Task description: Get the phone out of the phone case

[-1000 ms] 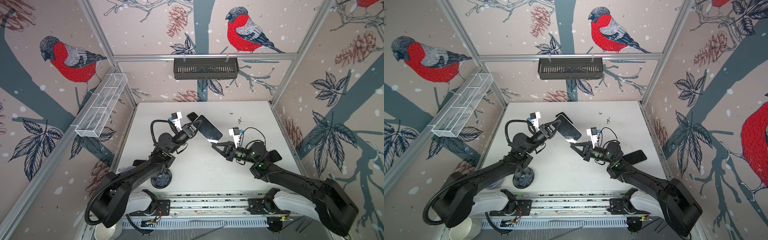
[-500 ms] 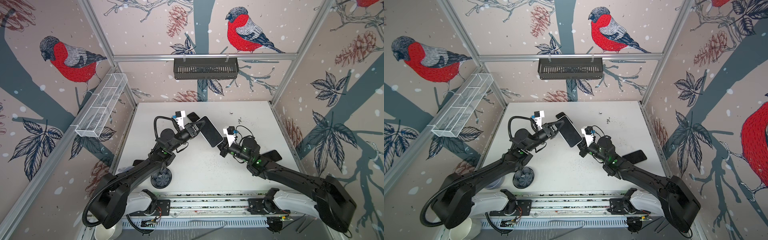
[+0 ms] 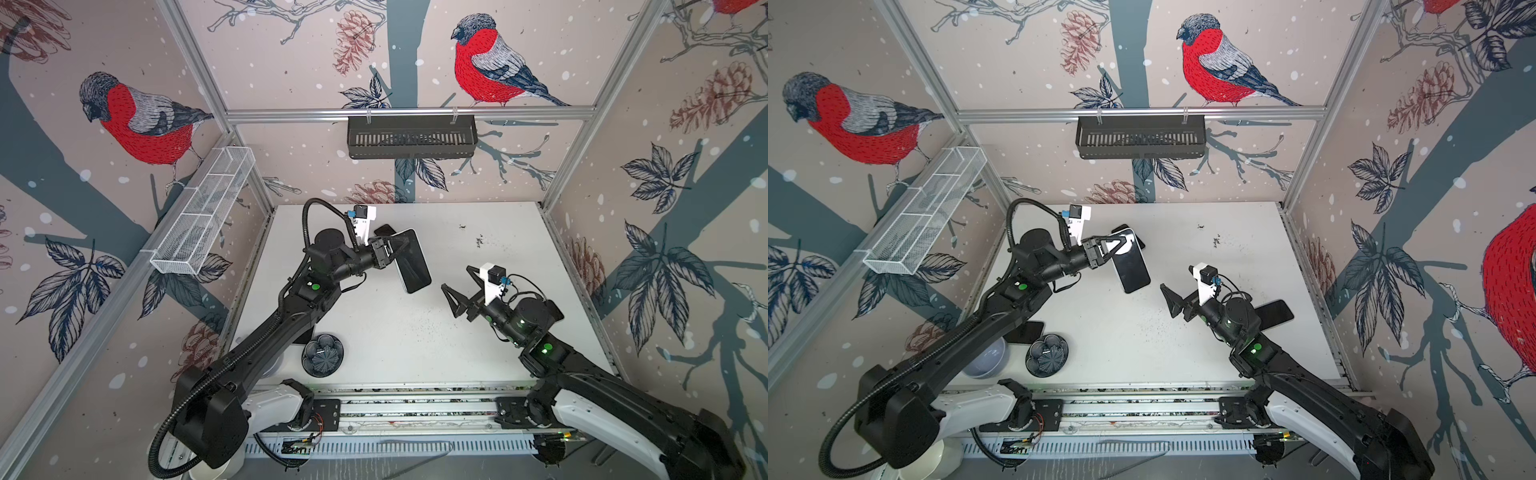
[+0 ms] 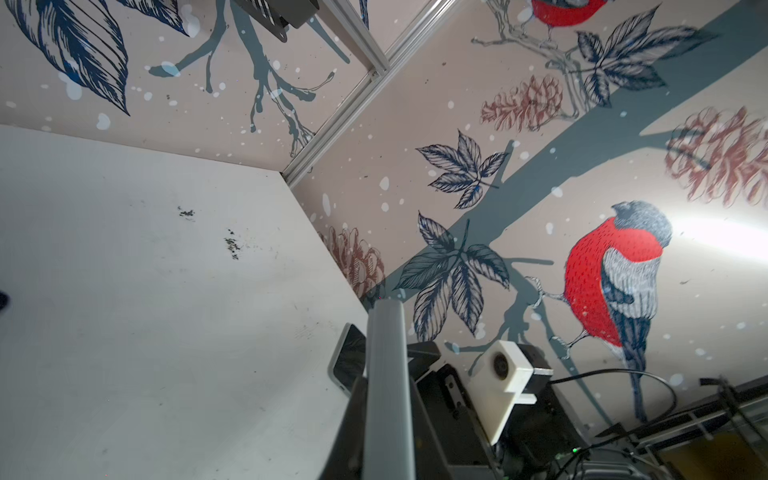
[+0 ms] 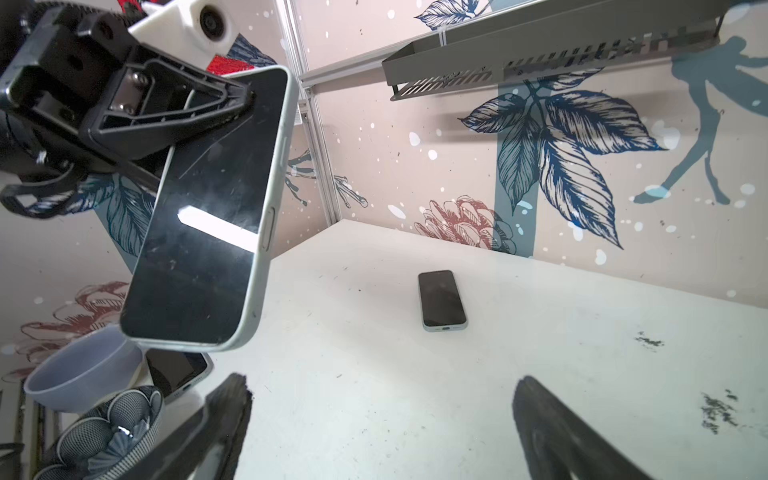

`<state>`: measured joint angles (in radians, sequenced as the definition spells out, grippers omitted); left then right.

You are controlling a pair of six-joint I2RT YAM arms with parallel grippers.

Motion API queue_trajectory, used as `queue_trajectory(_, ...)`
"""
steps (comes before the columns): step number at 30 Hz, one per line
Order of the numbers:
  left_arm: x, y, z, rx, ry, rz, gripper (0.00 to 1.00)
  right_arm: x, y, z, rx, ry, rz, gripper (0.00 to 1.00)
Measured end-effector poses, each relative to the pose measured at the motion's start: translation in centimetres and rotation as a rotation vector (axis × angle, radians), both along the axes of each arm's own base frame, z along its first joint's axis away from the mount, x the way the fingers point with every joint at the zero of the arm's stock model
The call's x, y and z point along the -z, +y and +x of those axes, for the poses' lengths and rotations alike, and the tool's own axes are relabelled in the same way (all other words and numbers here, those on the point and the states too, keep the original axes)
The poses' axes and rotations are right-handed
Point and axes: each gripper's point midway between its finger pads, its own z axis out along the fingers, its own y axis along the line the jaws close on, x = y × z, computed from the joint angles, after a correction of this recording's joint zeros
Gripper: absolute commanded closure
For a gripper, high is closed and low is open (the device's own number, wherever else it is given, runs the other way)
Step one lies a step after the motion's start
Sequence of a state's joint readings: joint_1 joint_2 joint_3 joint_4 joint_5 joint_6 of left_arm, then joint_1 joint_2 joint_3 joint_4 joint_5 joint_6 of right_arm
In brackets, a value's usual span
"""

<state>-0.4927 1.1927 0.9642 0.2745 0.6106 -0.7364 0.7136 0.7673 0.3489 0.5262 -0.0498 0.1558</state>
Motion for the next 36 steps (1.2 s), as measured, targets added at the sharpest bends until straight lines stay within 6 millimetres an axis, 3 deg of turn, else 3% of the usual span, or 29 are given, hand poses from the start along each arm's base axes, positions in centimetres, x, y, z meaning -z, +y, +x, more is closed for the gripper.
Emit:
queue_trajectory(8, 0.5, 0.1, -1.7, 0.094, -0.187, 0.189, 1.0, 0.8, 1.3, -0.1, -0.064, -0.005, -0.111, 0.02)
queue_trajectory(13, 1.1, -0.1, -3.5, 0.188, -0.293, 0.251, 1.0, 1.0, 3.7, -0.7, -0.197, -0.016, -0.204, 0.04)
queue_trajectory(22, 0.2, 0.7, -7.7, 0.287, -0.515, 0.252, 1.0, 3.5, 7.3, -2.3, -0.467, 0.013, -0.362, 0.12)
queue_trajectory(36, -0.3, 0.9, -9.4, 0.325, -0.604, 0.219, 1.0, 2.7, 9.7, -5.8, -0.739, -0.063, -0.388, 0.24)
